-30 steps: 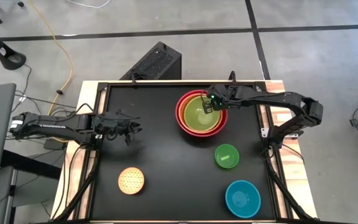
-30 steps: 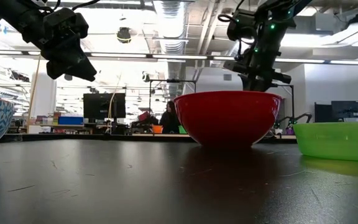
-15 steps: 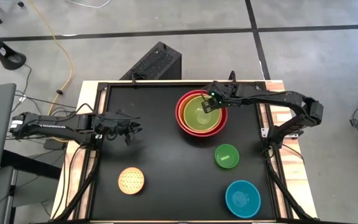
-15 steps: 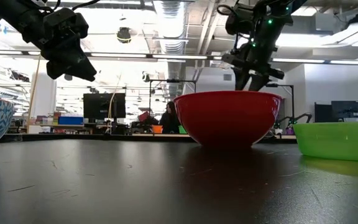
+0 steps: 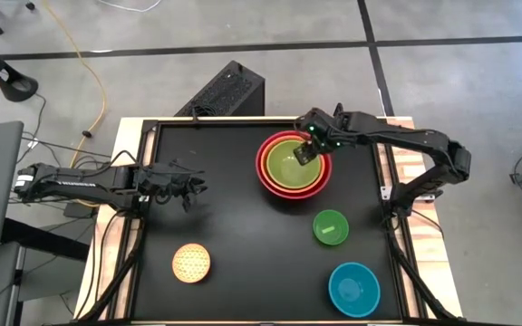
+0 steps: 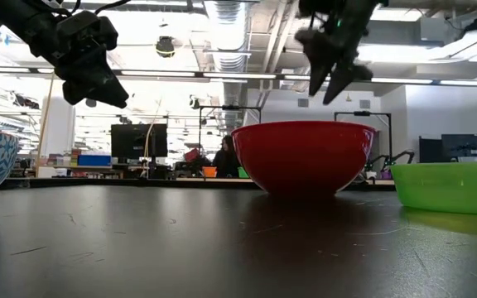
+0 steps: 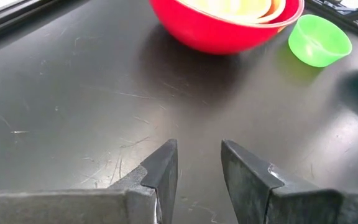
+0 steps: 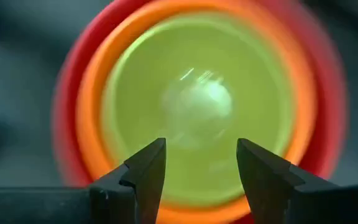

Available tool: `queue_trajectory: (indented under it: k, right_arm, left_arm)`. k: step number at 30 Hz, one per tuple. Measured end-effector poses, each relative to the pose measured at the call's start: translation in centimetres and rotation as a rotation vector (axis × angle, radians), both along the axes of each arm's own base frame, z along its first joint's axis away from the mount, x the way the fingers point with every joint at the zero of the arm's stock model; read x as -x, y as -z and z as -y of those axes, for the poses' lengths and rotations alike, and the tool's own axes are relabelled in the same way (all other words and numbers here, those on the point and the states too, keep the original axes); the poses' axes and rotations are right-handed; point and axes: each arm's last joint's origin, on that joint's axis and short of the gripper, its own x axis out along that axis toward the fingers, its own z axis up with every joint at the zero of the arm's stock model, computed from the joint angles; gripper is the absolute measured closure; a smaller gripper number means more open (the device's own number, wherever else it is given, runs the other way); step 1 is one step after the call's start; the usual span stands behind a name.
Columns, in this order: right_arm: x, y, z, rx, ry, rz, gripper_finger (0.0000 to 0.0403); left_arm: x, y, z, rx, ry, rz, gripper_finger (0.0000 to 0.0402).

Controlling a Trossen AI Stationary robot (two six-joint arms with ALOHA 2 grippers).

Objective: Nest bowls inside each other
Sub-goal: Stack the blue bowl on top of the light green bowl

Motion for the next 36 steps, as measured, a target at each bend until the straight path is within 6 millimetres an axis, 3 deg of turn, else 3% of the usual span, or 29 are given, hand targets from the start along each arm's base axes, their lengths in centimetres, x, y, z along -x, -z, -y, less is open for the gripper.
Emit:
queue_trajectory:
  k: [4,10,17,22,28,32,36]
  right_arm:
    - [-0.3,-1.3,-3.4,-0.134,-0.116,-0.020,0.0189]
    - [0.5,-1.5,-11.3,-0.286,-0.243,-0.169,0.0189]
    - [3.1,-1.4,-20.4,-0.374,-0.317,-0.276,0.0189]
    - [5.7,-1.1,-24.9,-0.436,-0.239,-0.322,0.0189]
    - [8.6,2.6,-27.9,-0.428,-0.125,-0.412,0.0189]
    - [9.8,5.2,-28.5,-0.403,-0.105,-0.468,0.0189]
    - [9.8,6.9,-28.6,-0.420,-0.137,-0.455,0.0189]
  left_arm:
    - [0.0,0.0,0.0,-0.024,0.015,-0.008,0.0289]
    - [0.0,0.0,0.0,-0.036,0.023,-0.012,0.0289]
    - [0.0,0.0,0.0,-0.047,0.039,-0.017,0.0289]
    - [0.0,0.0,0.1,-0.030,0.070,-0.016,0.0289]
    - [0.0,0.0,0.2,-0.029,0.084,-0.017,0.0289]
    - [0.0,0.0,0.2,-0.032,0.085,-0.018,0.0289]
    - [0.0,0.0,0.2,-0.025,0.098,-0.018,0.0289]
